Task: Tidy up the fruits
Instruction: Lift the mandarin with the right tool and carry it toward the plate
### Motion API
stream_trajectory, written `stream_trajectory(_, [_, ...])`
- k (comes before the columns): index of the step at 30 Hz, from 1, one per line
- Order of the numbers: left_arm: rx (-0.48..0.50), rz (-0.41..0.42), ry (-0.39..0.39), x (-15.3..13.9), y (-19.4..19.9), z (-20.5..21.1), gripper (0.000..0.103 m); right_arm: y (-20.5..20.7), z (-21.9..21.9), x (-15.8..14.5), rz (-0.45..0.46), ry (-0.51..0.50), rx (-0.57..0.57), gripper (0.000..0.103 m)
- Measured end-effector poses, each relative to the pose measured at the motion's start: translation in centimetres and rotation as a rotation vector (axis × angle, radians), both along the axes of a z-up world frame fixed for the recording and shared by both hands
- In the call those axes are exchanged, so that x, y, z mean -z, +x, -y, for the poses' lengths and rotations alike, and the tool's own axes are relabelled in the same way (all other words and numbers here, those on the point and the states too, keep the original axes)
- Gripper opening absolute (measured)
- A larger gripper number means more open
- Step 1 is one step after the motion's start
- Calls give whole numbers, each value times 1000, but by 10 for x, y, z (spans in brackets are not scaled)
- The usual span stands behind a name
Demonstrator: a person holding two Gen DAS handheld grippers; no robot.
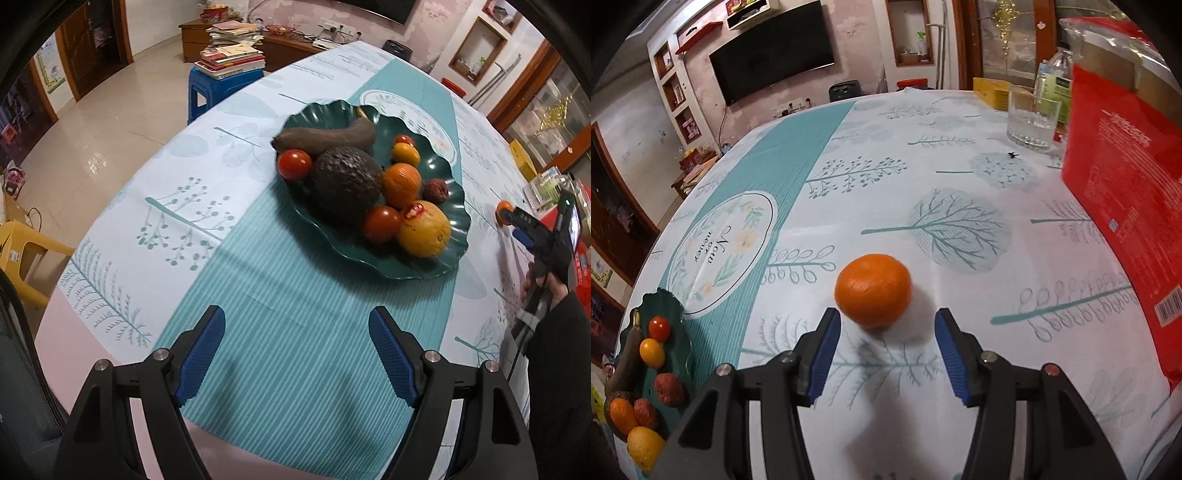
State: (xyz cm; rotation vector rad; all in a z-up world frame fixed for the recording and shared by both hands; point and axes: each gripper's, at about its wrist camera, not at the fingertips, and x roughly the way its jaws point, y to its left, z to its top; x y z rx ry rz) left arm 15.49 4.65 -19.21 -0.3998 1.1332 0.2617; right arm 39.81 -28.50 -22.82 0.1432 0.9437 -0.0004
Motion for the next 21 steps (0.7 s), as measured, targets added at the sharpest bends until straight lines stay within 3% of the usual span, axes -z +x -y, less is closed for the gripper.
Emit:
stream_trajectory(7, [9, 19, 38, -6, 1, 9, 79, 18, -3, 7, -1, -22, -11, 53])
stream_trajectory(8, [5, 26, 45, -8, 0, 10, 79, 19, -3, 6, -3, -20, -10, 47])
stream_trajectory(11, [-5, 39, 52, -13, 0, 9, 79, 16, -4, 5, -15, -17, -10, 45])
stream_trajectory(21, [-27, 76, 51, -31, 5, -1, 79, -33, -10, -26, -27, 171, -43, 45])
